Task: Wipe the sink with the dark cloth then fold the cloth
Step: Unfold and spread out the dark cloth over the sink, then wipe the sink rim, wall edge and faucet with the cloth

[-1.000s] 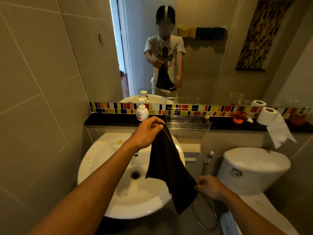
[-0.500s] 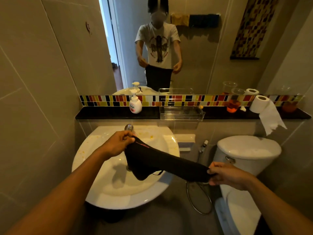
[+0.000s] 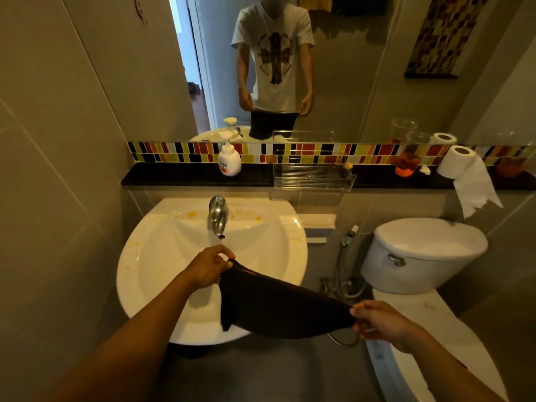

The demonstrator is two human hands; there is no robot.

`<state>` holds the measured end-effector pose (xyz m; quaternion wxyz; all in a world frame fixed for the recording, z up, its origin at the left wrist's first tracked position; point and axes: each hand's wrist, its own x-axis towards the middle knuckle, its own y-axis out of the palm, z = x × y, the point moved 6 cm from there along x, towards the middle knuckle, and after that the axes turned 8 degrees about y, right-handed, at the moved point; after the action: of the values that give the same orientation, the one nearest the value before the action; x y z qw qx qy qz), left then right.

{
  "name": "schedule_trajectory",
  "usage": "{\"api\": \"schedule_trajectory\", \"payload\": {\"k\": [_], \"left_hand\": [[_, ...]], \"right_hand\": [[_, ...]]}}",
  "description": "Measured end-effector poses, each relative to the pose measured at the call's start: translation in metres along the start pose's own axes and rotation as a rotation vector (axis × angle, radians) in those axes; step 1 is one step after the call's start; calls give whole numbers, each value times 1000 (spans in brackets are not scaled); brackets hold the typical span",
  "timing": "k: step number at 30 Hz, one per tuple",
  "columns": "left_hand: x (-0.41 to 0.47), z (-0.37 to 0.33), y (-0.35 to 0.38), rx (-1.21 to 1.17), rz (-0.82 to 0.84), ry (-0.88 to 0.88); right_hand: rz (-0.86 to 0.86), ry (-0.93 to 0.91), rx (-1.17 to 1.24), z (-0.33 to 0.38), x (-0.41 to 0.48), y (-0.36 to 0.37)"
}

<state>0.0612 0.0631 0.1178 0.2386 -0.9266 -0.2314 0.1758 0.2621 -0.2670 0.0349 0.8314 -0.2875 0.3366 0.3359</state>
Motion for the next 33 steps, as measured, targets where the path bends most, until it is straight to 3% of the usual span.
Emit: {"api": "schedule_trajectory", "payload": {"k": [7, 12, 17, 20, 25, 33], "left_hand": [[39, 6, 26, 120, -107, 86], [61, 30, 53, 152, -126, -20], [60, 57, 78, 152, -23, -33], [46, 79, 91, 217, 36, -64], [22, 103, 112, 375, 65, -18], [7, 127, 124, 402, -76, -2]], "right_hand": [[-311, -7, 226, -2, 45, -6], [-458, 50, 174, -12, 72, 0], [-455, 92, 122, -8, 80, 35], [-374, -48, -29, 16, 64, 89], [-435, -267, -230, 44, 44, 182], [-558, -159, -487, 40, 87, 219]]}}
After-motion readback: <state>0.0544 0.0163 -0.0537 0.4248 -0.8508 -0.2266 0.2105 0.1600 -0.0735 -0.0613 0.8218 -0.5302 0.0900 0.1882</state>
